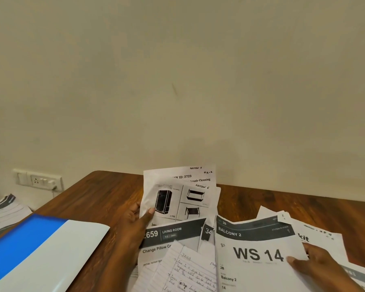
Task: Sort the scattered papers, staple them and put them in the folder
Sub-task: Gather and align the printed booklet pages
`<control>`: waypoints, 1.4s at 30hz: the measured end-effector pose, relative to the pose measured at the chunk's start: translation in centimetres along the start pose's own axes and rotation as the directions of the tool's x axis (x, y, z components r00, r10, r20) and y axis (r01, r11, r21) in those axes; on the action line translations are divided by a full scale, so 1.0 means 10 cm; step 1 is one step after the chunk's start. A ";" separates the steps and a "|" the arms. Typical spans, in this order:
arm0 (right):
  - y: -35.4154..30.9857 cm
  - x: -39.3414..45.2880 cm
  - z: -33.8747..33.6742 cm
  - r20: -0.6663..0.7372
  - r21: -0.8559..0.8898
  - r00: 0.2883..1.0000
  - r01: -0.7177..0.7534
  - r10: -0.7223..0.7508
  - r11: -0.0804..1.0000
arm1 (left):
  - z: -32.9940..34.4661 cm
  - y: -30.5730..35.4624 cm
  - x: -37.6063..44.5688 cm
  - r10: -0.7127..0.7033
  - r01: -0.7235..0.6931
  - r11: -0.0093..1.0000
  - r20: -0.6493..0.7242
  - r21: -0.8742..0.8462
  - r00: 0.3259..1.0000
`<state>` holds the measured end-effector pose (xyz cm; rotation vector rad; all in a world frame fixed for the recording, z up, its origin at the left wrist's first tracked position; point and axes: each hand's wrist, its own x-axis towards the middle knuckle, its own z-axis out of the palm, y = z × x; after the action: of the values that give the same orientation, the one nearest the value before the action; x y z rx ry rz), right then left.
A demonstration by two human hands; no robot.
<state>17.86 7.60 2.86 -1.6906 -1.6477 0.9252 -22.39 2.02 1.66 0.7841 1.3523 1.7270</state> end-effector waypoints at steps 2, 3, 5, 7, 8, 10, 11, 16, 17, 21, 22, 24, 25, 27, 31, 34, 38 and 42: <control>-0.03 -0.01 0.00 0.008 0.010 1.000 -0.014 0.014 1.000 | 0.00 0.00 0.00 0.011 -0.011 1.000 0.003 0.001 1.000; -0.03 -0.01 0.01 0.009 0.029 1.000 -0.021 0.021 0.999 | 0.00 0.00 0.01 0.014 -0.014 1.000 0.005 0.003 1.000; -0.04 -0.04 0.01 0.009 0.040 1.000 -0.028 0.028 0.999 | 0.00 -0.01 0.02 0.015 -0.015 1.000 0.007 0.001 1.000; -0.05 -0.06 0.01 0.021 0.058 0.999 -0.040 0.039 0.998 | 0.00 -0.02 0.02 0.011 -0.011 1.000 0.011 -0.016 1.000; -0.07 -0.08 0.02 0.017 0.045 0.999 -0.044 0.043 0.998 | 0.00 -0.02 0.02 0.010 -0.010 1.000 0.011 -0.023 1.000; -0.07 -0.09 0.02 0.008 0.038 0.999 -0.040 0.040 0.998 | -0.01 -0.03 0.02 0.015 -0.015 0.999 0.014 -0.030 1.000; -0.06 -0.07 0.01 0.007 0.043 0.999 -0.034 0.034 0.998 | -0.01 -0.03 0.01 0.018 -0.018 0.999 0.016 -0.029 1.000; -0.10 -0.11 -0.02 0.028 0.067 0.999 -0.046 0.044 0.997 | -0.02 -0.05 0.04 0.021 -0.021 1.000 0.003 0.019 1.000; -0.13 -0.12 -0.02 0.036 0.095 0.998 -0.052 0.049 0.994 | -0.02 -0.04 0.04 0.023 -0.023 0.999 -0.004 0.030 1.000; -0.17 -0.13 -0.08 0.047 0.200 0.996 -0.084 0.076 0.976 | 0.01 -0.06 0.06 0.019 -0.018 1.000 -0.028 0.021 0.999; -0.17 -0.14 -0.09 0.044 0.221 0.996 -0.089 0.081 0.971 | 0.02 -0.05 0.06 0.015 -0.015 1.000 -0.031 0.004 0.999; -0.18 -0.17 -0.10 0.049 0.238 0.996 -0.087 0.078 0.967 | 0.04 -0.02 0.06 0.028 -0.029 0.999 -0.038 -0.032 0.999; -0.18 -0.17 -0.10 0.057 0.264 0.996 -0.081 0.068 0.961 | 0.05 0.00 0.06 0.052 -0.054 0.998 -0.047 -0.039 0.998; -0.16 -0.17 -0.09 0.055 0.313 0.997 -0.072 0.058 0.947 | 0.05 0.05 0.05 0.105 -0.110 0.993 -0.081 -0.048 0.991; -0.17 -0.17 -0.08 0.040 0.355 0.999 -0.048 0.036 0.934 | 0.02 0.15 -0.01 0.221 -0.240 0.967 -0.186 -0.087 0.957; -0.16 -0.20 -0.09 0.063 0.391 0.997 -0.072 0.051 0.917 | 0.05 0.21 -0.06 0.272 -0.303 0.944 -0.213 -0.127 0.938; -0.14 -0.22 -0.09 0.079 0.421 0.995 -0.086 0.058 0.903 | 0.07 0.20 -0.05 0.272 -0.305 0.940 -0.204 -0.151 0.941; -0.13 -0.22 -0.10 0.054 0.395 0.998 -0.051 0.032 0.917 | 0.09 0.19 -0.05 0.265 -0.294 0.948 -0.206 -0.125 0.942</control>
<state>17.92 5.51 4.65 -1.4367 -1.3420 1.2330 -21.74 1.78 3.72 0.7706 1.2543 2.1493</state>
